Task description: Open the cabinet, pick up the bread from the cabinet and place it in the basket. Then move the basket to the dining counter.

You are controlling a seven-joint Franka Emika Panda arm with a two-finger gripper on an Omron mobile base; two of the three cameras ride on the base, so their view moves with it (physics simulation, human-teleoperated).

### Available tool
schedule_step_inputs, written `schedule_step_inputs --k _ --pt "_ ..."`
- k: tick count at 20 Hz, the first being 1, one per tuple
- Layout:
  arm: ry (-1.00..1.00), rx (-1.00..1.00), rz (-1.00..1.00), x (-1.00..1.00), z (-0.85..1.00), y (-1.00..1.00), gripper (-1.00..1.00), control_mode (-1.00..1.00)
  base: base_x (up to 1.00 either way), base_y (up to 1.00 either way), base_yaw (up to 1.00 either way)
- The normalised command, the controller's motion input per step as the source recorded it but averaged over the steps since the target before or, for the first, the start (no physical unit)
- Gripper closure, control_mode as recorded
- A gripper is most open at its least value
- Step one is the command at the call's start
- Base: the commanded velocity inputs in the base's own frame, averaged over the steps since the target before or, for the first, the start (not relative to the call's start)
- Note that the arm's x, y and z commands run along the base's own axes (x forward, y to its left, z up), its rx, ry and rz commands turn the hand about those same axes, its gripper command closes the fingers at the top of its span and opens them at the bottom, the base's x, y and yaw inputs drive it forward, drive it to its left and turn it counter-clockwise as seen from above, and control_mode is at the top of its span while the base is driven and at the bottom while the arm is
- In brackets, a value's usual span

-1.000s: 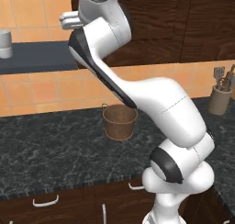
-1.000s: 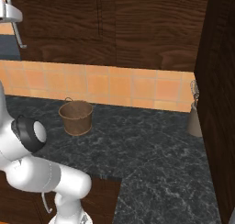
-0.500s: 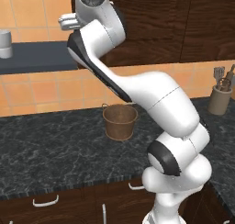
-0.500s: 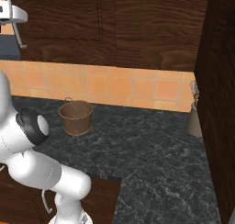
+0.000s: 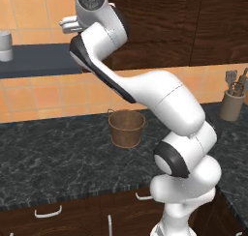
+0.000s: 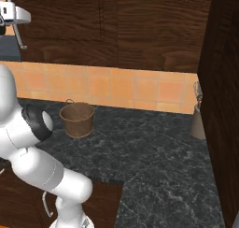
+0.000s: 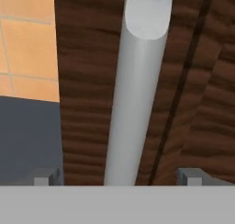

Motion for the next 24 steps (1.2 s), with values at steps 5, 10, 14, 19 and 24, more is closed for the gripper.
schedule_step_inputs --k 5,10,14,19,24 --pt "-0.06 -0.01 -0.01 0.17 -0.04 0.11 -1.00 -1.00 0.00 0.00 0.00" --pt "-0.16 0.01 0.00 0.16 -0.17 0.00 1.00 -1.00 0.00 0.00 0.00" --pt "-0.16 0.01 0.00 0.16 -0.12 0.00 1.00 -1.00 0.00 0.00 0.00" --pt "-0.02 0.00 0.00 0.04 0.00 0.01 1.00 -1.00 0.00 0.00 0.00" --pt "-0.05 0.00 0.09 -0.67 -0.02 -0.23 1.00 -1.00 0.00 0.00 0.00"
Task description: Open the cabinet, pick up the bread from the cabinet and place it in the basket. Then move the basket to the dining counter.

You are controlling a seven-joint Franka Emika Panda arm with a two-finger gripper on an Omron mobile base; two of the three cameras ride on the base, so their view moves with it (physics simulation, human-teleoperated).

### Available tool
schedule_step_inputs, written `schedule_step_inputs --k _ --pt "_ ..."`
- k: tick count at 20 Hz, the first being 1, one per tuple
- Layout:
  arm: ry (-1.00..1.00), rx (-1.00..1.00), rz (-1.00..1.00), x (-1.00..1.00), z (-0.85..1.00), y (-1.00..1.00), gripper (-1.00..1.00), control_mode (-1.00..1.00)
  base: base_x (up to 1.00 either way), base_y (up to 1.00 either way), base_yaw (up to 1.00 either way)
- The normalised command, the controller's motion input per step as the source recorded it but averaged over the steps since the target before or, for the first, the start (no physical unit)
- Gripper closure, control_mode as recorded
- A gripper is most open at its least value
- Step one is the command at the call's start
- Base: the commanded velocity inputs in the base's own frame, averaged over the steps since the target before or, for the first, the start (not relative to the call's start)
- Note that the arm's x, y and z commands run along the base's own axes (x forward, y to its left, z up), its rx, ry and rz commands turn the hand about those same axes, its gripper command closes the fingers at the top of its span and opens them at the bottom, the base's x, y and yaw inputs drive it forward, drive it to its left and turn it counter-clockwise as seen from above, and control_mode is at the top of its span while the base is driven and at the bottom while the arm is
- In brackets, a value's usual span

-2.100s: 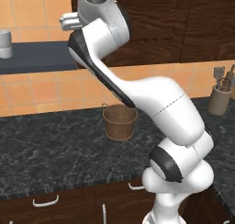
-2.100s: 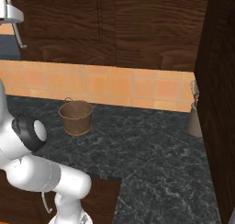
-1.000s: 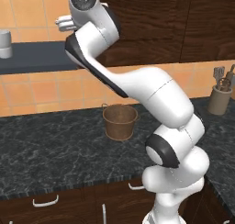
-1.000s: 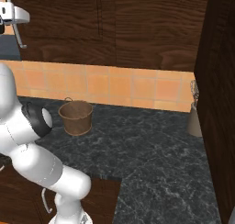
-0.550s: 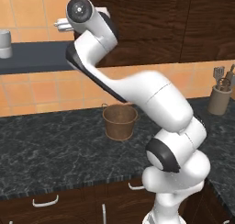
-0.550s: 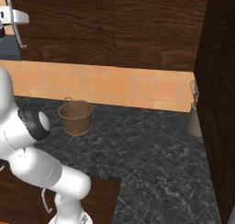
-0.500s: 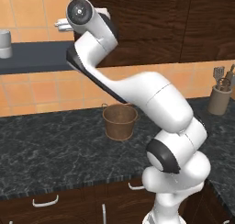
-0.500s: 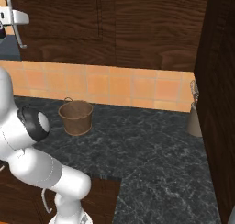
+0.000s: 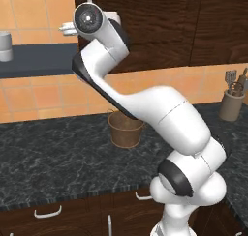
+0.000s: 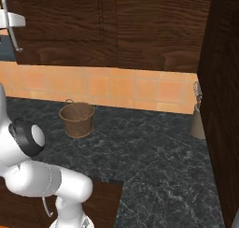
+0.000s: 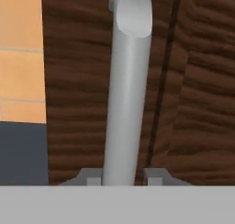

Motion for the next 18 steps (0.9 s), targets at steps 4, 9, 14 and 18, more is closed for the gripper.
schedule_step_inputs --k 4,9,14,18 --pt "-0.19 0.00 0.25 -1.00 -0.15 -0.77 1.00 -1.00 0.00 0.00 0.00" --pt "-0.14 0.03 0.33 -1.00 -0.09 -0.78 1.00 -1.00 0.00 0.00 0.00" --pt "0.01 0.15 0.34 -1.00 0.16 -0.90 1.00 -1.00 0.00 0.00 0.00" --pt "0.05 0.12 0.30 -1.00 0.05 -0.81 1.00 -1.00 0.00 0.00 0.00"
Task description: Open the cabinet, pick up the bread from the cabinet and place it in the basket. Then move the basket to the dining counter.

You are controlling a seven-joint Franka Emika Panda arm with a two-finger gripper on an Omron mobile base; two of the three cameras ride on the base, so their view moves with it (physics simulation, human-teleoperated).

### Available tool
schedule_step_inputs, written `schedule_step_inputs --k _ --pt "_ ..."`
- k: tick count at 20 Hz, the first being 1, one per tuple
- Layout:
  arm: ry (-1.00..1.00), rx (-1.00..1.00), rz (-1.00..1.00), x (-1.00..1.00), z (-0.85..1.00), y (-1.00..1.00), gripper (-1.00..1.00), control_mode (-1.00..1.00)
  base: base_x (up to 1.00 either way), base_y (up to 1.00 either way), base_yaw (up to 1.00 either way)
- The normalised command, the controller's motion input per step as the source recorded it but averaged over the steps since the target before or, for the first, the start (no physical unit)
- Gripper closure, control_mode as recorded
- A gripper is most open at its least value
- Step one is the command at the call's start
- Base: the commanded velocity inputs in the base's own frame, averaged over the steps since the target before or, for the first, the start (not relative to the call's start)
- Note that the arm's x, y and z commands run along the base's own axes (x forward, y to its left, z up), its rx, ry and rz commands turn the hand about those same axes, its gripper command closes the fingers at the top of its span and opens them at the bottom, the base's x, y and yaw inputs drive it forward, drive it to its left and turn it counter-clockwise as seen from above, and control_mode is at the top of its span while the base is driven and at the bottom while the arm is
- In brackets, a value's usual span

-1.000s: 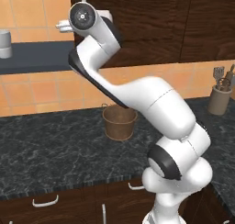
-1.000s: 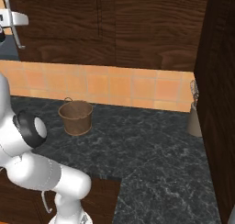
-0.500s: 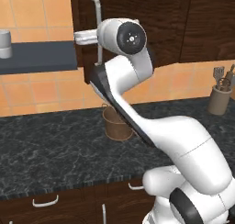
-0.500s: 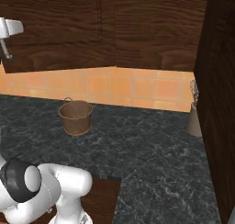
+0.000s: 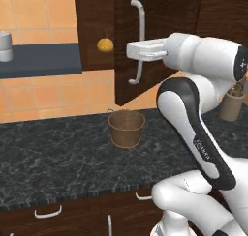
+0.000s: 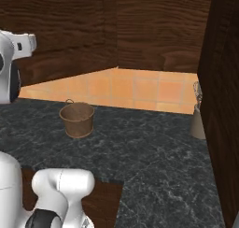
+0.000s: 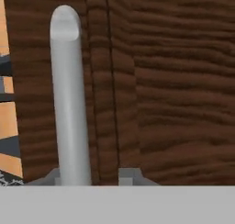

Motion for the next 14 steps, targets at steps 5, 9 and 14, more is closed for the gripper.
schedule_step_inputs --k 5,9,14 --pt "0.06 0.07 0.31 -1.00 0.00 -0.94 1.00 -1.00 0.00 0.00 0.00" --pt "0.19 -0.06 0.21 -0.91 -0.04 -1.00 1.00 -1.00 0.00 0.00 0.00" --pt "0.19 -0.06 0.10 -0.27 -0.12 -0.96 1.00 -1.00 0.00 0.00 0.00"
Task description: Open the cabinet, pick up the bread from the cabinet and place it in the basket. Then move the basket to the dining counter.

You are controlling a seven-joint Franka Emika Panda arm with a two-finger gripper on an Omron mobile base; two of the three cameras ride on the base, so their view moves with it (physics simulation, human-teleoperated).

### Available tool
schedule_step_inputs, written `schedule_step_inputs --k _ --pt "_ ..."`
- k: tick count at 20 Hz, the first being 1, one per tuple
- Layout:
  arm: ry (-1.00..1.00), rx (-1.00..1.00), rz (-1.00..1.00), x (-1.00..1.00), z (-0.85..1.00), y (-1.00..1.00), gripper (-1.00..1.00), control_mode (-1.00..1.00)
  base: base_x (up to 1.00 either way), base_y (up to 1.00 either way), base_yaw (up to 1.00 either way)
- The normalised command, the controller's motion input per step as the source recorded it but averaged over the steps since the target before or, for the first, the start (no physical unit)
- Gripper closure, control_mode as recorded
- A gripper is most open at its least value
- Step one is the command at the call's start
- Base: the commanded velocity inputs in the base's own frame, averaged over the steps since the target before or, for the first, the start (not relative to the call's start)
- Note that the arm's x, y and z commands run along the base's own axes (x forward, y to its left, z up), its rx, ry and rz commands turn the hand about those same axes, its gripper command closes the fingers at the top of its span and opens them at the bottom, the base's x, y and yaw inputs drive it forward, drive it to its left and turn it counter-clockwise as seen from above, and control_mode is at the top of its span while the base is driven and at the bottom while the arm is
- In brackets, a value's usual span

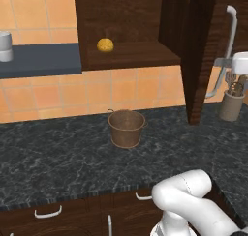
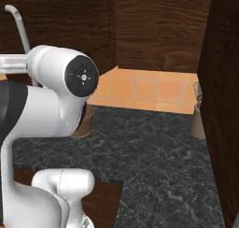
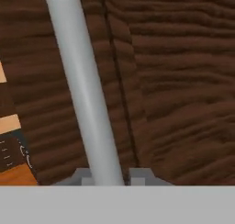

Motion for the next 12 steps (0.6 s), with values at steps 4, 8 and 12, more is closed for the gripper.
schedule_step_inputs --k 4,8,12 --pt "0.07 0.00 -0.04 -0.70 0.00 0.00 -1.00 -1.00 0.00 0.00 0.00" --pt "0.00 -0.01 -0.26 -1.00 0.00 0.07 -1.00 -1.00 0.00 0.00 0.00" --pt "-0.01 -0.15 -0.36 -1.00 0.04 0.28 -1.00 -1.00 0.00 0.00 0.00"
